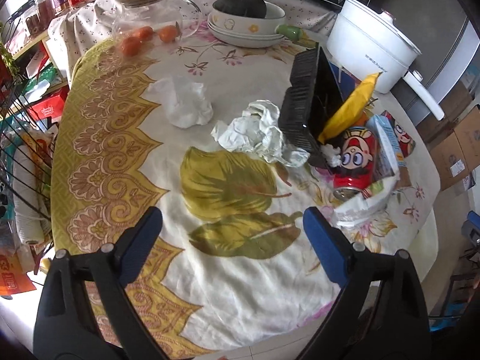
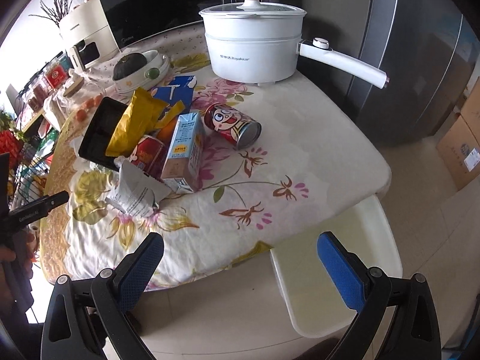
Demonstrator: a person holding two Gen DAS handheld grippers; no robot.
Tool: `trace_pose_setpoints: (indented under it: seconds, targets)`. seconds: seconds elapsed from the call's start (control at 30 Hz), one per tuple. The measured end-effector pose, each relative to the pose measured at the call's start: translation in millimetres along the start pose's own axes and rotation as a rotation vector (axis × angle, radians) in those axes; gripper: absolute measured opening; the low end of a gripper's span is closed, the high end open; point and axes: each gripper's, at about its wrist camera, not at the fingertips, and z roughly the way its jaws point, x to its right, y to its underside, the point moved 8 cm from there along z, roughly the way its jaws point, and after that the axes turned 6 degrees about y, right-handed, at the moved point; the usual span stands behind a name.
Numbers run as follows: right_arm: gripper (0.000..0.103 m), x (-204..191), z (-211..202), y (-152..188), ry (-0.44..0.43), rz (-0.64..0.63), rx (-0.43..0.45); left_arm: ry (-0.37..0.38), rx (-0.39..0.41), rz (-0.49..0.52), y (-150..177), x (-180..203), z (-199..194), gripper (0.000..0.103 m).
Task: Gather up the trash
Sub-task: 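Reach the left gripper to the crumpled white tissue and close on it, then lift the tissue with the left gripper while the right gripper grasps the grey wrapper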
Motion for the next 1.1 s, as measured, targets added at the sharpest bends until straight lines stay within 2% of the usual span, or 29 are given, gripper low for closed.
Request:
trace_pose_setpoints:
  seconds: [0.13,0.3,0.43,0.6,0.67,0.73,0.83,0.93,1.1]
  targets:
    - [0.103,-7,9,-11,-0.018,0.021,0.002,-0.015,0.025,0.057,-12,0,25,0.095]
    - [0.103,-16,22,-14,-0.032,0.017,-0.020,-0.019,0.094,0.252,-34,18,43,0.095]
    - [0.103,-12,27,-14,-0.018,0.023,-0.030,-0.005,0.087,0.379,-41,30,65,0.095]
    - [0.103,-4,30,-14,0.000,0.031,-0.033,0.044,0.082,0.430,-47,35,79,0.093]
    - [0.103,-3,32,-15,0.004,0.032,-0.033,0.069,0.074,0.421,-49,36,82,0.080]
    - [0.103,-2,33,-14,0.002,0.034,-0.044,0.117,0.058,0.392,-48,38,83,0.058]
    - [0.103,-3,35,-13,-0.004,0.035,-0.053,0.153,0.021,0.359,-43,39,81,0.041]
    - [0.103,-7,35,-13,-0.031,0.034,-0.056,0.163,-0.015,0.314,-34,37,73,0.034]
    - [0.103,-20,34,-12,-0.071,0.002,-0.042,0.129,-0.054,0.233,-17,25,50,0.031]
